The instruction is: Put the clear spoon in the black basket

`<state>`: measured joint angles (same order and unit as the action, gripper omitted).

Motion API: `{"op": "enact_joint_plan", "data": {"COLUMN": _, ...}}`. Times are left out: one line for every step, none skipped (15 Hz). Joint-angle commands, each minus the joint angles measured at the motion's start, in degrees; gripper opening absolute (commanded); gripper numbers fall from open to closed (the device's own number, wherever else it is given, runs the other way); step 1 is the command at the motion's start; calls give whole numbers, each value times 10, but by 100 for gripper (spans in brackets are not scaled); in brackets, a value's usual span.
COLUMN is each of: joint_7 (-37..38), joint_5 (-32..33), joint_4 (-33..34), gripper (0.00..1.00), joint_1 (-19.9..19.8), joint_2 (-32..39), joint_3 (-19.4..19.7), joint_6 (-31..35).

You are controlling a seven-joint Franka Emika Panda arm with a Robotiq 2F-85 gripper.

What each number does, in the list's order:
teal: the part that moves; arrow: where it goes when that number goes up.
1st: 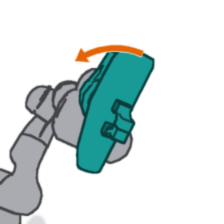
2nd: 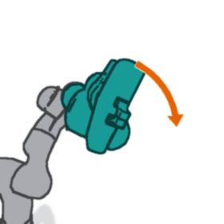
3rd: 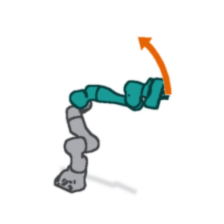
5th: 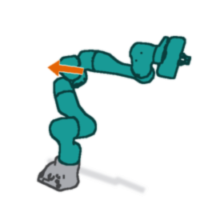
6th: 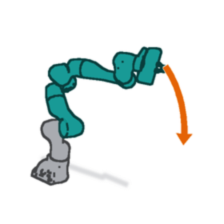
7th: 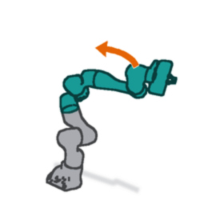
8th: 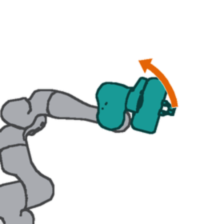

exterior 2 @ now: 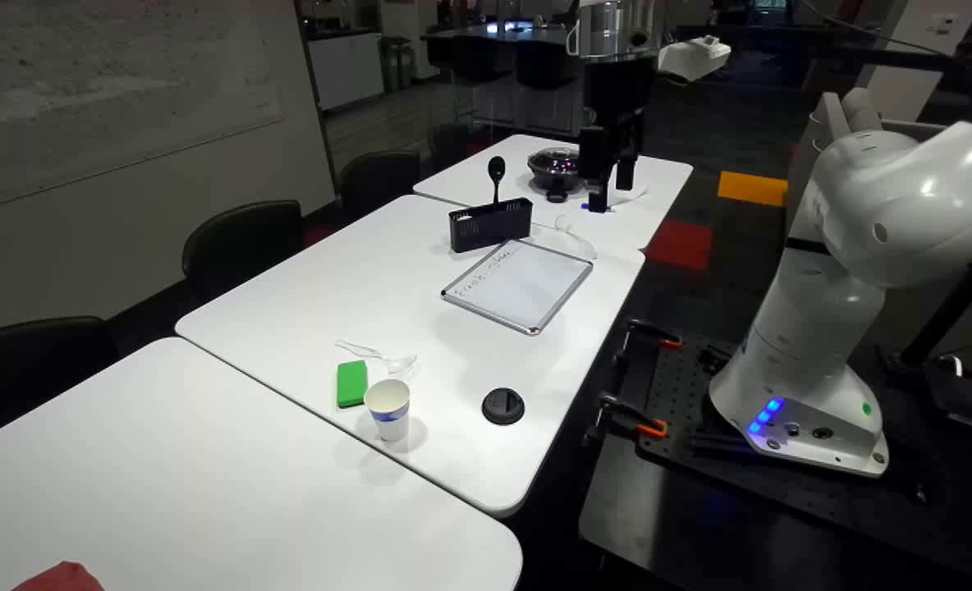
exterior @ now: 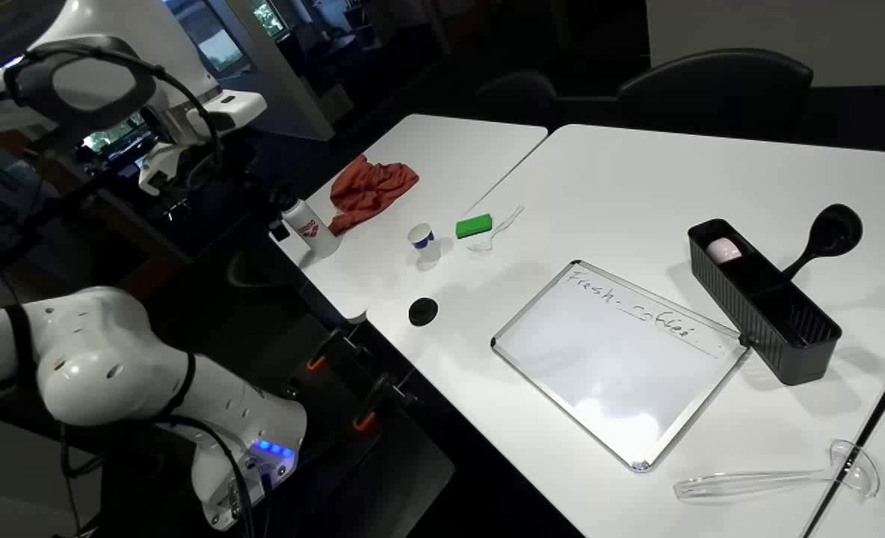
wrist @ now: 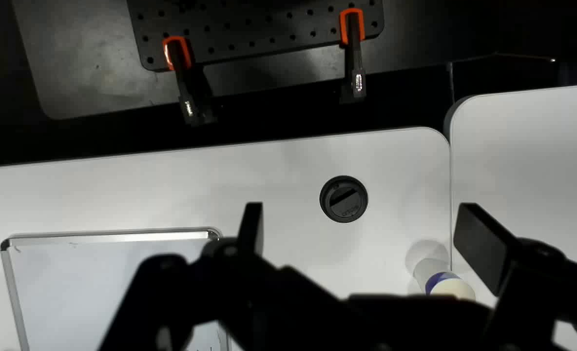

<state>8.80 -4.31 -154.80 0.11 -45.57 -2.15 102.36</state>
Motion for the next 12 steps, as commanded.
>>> {"op": "enact_joint_plan", "data": {"joint_7": -2, "joint_5": -2, "joint_4": 1, "gripper": 100, "joint_1": -4, "joint_2": 0, "joint_3": -3, "joint_6": -1}}
{"op": "enact_joint_plan", "data": {"joint_7": -2, "joint_5": -2, "joint_4": 1, "gripper": 100, "joint_1": -4, "joint_2": 0, "joint_3": -3, "joint_6": -1}}
{"op": "enact_joint_plan", "data": {"joint_7": -2, "joint_5": -2, "joint_4": 1, "gripper": 100, "joint_1": -4, "joint_2": 0, "joint_3": -3, "joint_6": -1}}
{"op": "enact_joint_plan", "data": {"joint_7": -2, "joint_5": -2, "joint_4": 1, "gripper": 100, "joint_1": -4, "joint_2": 0, "joint_3": -3, "joint_6": -1}}
{"op": "enact_joint_plan", "data": {"joint_7": -2, "joint_5": -2, "joint_4": 1, "gripper": 100, "joint_1": -4, "joint_2": 0, "joint_3": -3, "joint_6": -1}}
{"op": "enact_joint_plan", "data": {"joint_7": -2, "joint_5": -2, "joint_4": 1, "gripper": 100, "joint_1": -4, "joint_2": 0, "joint_3": -3, "joint_6": -1}}
{"op": "enact_joint_plan", "data": {"joint_7": 9, "joint_5": 5, "joint_4": 3, "gripper": 100, "joint_1": -11, "joint_2": 3, "joint_3": -7, "joint_6": 9}}
{"op": "enact_joint_plan", "data": {"joint_7": 18, "joint_5": 12, "joint_4": 10, "gripper": 100, "joint_1": -22, "joint_2": 10, "joint_3": -5, "joint_6": 19}}
{"op": "enact_joint_plan", "data": {"joint_7": 27, "joint_5": 15, "joint_4": 16, "gripper": 100, "joint_1": -32, "joint_2": 16, "joint_3": -1, "joint_6": 27}}
{"op": "enact_joint_plan", "data": {"joint_7": 37, "joint_5": 23, "joint_4": 25, "gripper": 100, "joint_1": -48, "joint_2": 25, "joint_3": 4, "joint_6": 41}}
{"op": "enact_joint_plan", "data": {"joint_7": 48, "joint_5": 29, "joint_4": 35, "gripper": 100, "joint_1": -63, "joint_2": 35, "joint_3": 10, "joint_6": 55}}
{"op": "enact_joint_plan", "data": {"joint_7": 56, "joint_5": 35, "joint_4": 46, "gripper": 100, "joint_1": -79, "joint_2": 47, "joint_3": 18, "joint_6": 68}}
